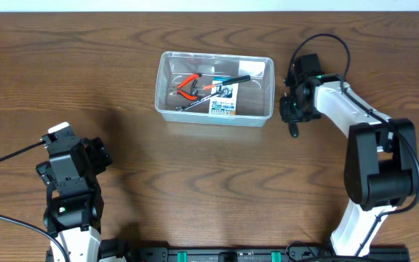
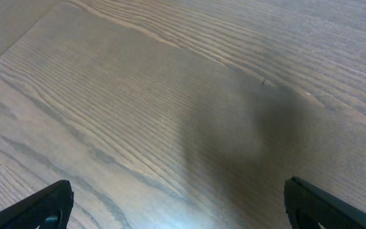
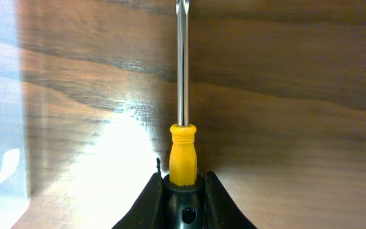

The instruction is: Pack container

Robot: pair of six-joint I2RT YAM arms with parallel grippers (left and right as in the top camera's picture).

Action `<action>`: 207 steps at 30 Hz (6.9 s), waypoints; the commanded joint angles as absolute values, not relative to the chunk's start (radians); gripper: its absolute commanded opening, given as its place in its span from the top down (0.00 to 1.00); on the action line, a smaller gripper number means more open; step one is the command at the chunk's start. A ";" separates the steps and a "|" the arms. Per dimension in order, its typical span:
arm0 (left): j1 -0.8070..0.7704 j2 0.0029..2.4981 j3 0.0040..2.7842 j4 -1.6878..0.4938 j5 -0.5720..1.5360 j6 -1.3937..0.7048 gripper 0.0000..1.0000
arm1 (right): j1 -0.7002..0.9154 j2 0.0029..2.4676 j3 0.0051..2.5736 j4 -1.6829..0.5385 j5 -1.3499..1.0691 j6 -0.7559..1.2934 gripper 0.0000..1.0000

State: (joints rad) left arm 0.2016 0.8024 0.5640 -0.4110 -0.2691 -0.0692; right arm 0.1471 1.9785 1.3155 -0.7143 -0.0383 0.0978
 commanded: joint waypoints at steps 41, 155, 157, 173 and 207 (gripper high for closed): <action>0.199 0.802 0.580 -0.411 -0.282 -0.053 0.02 | 0.541 1.893 1.587 -0.358 0.142 -0.462 0.01; -0.039 0.316 0.471 -0.419 -0.278 -0.053 0.02 | -0.044 0.006 0.155 -0.623 -0.082 0.097 0.01; -0.052 0.240 0.451 -0.418 -0.278 -0.053 0.02 | -0.044 0.006 0.155 -0.623 -0.082 0.097 0.01; -0.051 0.007 0.164 -0.317 -0.165 -0.117 0.02 | -0.044 0.006 0.155 -0.623 -0.082 0.097 0.01; -0.051 0.004 0.071 -0.226 -0.165 -0.117 0.02 | -0.044 0.006 0.155 -0.623 -0.082 0.097 0.01</action>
State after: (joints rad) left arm -0.0479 0.0109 0.0998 -0.2260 -0.1707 -0.1078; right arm -0.0360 0.0147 0.1616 -0.6239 -0.0795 0.0807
